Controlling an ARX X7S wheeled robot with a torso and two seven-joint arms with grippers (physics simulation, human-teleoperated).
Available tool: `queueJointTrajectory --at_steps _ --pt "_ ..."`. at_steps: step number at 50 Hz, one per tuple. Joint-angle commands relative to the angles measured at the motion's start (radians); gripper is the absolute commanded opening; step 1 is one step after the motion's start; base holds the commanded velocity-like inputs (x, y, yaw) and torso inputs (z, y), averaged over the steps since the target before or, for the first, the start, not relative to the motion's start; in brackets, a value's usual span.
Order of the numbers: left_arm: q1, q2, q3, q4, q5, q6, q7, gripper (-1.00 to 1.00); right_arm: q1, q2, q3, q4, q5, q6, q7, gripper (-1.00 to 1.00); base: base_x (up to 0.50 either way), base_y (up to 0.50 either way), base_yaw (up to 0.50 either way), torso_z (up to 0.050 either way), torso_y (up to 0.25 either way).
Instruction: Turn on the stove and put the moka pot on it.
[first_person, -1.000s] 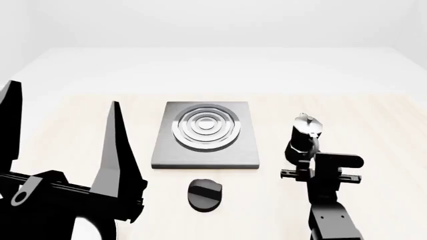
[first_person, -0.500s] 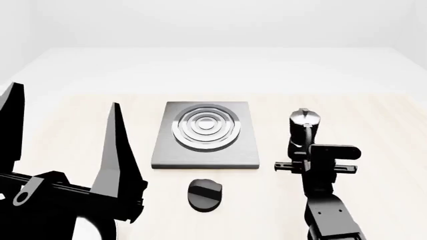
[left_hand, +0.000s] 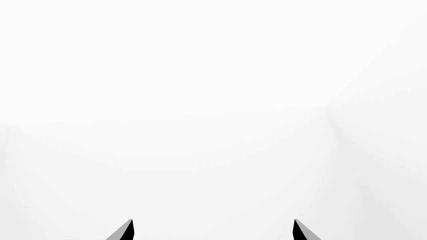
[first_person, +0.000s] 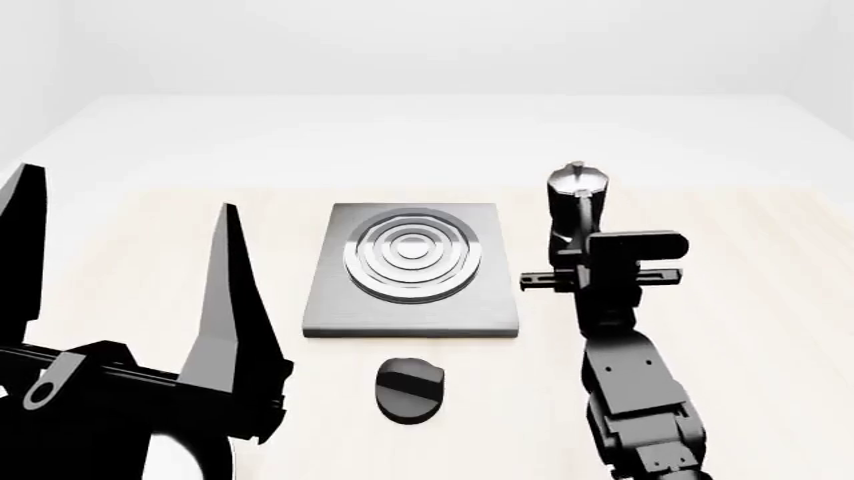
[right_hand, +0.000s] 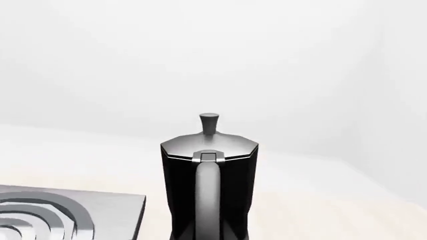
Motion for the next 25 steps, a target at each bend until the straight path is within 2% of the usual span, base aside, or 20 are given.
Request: queueJointTrajectory --at_steps 1,3,7,15,25 --pt "0.002 -0.003 -0.003 0.003 -0.001 -0.005 -0.001 1.0 0.232 -0.082 -0.033 0.379 -0.073 -0.226 -0.023 -1.0 0.0 0.0 0.0 0.0 0.0" --pt "0.005 -0.004 -0.004 0.002 0.0 0.0 -0.001 1.0 0.274 -0.097 -0.037 0.481 -0.081 -0.289 -0.021 -1.0 0.0 0.0 0.0 0.0 0.0" --pt "0.011 0.003 0.002 -0.01 0.008 0.008 0.002 1.0 0.292 -0.1 -0.03 0.494 -0.094 -0.289 -0.007 -1.0 0.0 0.0 0.0 0.0 0.003" --pt "0.01 0.006 0.001 -0.017 0.0 0.012 0.005 1.0 0.324 -0.089 -0.032 0.495 -0.153 -0.2 0.076 -1.0 0.0 0.0 0.0 0.0 0.001" --pt "0.016 0.011 0.003 -0.033 0.005 0.025 0.011 1.0 0.369 -0.11 -0.032 0.495 -0.161 -0.166 0.073 -1.0 0.0 0.0 0.0 0.0 0.001"
